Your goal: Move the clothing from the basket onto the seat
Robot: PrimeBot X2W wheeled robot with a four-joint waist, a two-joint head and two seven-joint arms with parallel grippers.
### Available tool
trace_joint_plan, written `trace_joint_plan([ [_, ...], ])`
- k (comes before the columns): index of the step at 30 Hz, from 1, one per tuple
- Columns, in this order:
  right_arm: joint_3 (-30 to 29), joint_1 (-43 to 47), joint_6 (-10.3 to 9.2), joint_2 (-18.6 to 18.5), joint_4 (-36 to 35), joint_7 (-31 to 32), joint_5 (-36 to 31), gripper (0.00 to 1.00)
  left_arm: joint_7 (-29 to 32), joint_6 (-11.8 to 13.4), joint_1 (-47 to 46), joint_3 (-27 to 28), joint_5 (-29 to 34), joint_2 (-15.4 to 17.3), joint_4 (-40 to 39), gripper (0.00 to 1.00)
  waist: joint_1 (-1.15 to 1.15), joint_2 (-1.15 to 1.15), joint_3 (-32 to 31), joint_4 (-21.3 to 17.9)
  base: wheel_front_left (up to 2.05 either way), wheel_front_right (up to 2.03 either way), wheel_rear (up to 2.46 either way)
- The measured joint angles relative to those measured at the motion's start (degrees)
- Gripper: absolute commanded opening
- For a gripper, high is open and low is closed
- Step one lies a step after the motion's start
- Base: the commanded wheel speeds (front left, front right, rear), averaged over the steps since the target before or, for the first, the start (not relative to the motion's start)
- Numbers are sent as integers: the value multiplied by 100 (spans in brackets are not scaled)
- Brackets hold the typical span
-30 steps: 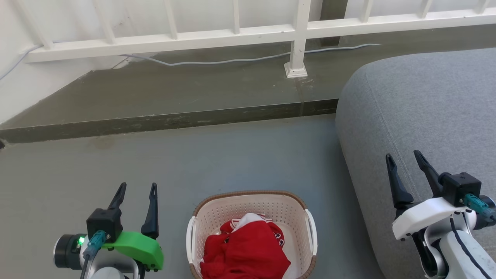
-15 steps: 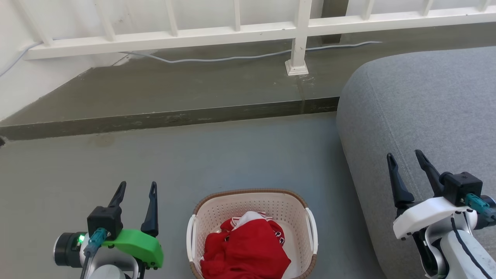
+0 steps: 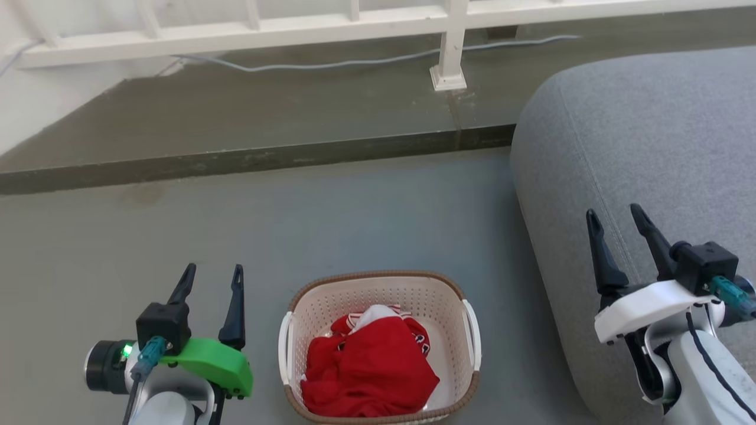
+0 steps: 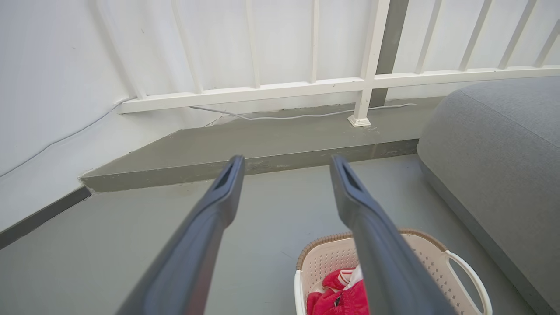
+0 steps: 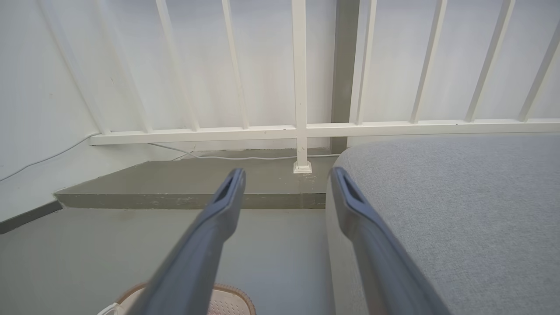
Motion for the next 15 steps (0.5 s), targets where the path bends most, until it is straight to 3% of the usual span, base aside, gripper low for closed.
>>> trace_joint_plan([
  [15, -34, -517, 126, 46, -358, -1, -10, 100, 249, -168, -455, -545, 234, -244, -21, 100, 0, 0, 910, -233, 0, 0, 0],
])
